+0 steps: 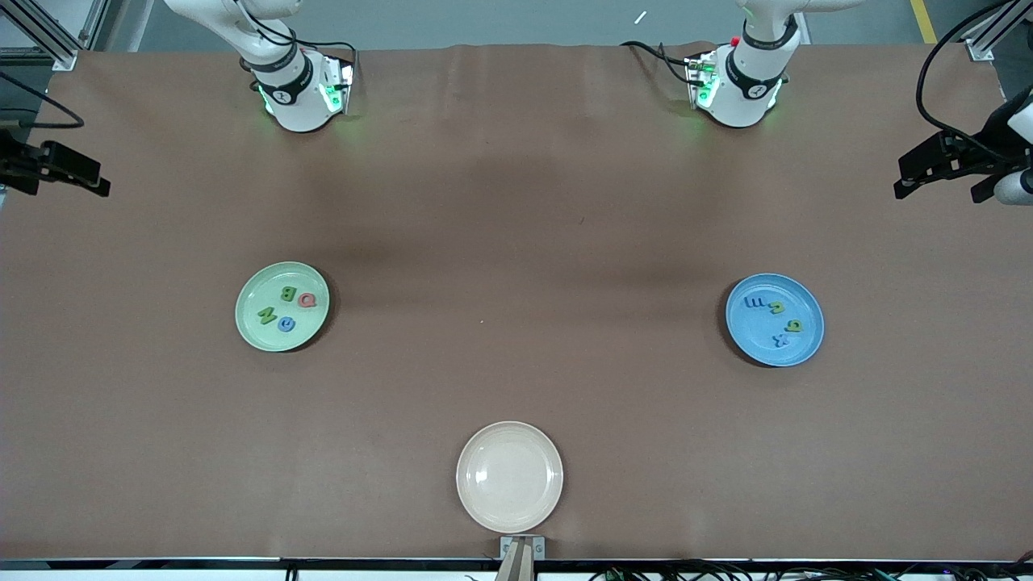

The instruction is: Sort upper and lower case letters into plates

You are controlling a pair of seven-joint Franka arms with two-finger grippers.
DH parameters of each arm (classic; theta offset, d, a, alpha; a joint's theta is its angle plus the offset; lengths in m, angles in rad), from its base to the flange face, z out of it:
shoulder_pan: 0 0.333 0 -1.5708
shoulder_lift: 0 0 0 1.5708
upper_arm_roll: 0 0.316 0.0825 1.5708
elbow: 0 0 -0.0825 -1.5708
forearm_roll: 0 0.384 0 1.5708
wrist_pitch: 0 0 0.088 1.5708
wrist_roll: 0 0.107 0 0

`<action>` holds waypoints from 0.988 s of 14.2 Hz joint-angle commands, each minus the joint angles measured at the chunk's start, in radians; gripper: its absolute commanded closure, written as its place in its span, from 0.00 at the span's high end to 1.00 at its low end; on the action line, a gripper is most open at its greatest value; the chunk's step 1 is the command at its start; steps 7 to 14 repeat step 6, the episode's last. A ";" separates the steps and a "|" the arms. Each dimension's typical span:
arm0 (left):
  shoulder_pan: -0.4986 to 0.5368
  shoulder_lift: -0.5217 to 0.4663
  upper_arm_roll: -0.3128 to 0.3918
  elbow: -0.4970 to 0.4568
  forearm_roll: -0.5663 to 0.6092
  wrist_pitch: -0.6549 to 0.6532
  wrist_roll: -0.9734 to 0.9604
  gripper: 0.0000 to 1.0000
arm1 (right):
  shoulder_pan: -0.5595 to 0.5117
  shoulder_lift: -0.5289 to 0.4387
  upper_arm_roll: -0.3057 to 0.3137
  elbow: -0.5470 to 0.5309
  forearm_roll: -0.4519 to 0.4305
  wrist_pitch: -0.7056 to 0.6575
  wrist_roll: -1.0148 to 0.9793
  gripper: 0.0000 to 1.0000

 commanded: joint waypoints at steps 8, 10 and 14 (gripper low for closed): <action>-0.001 0.007 -0.003 0.020 0.002 -0.006 0.002 1.00 | -0.008 -0.060 0.005 -0.052 0.000 0.025 0.004 1.00; -0.001 0.007 -0.003 0.020 0.002 -0.006 0.002 1.00 | -0.008 -0.060 0.005 -0.052 0.000 0.025 0.004 1.00; -0.001 0.007 -0.003 0.020 0.002 -0.006 0.002 1.00 | -0.008 -0.060 0.005 -0.052 0.000 0.025 0.004 1.00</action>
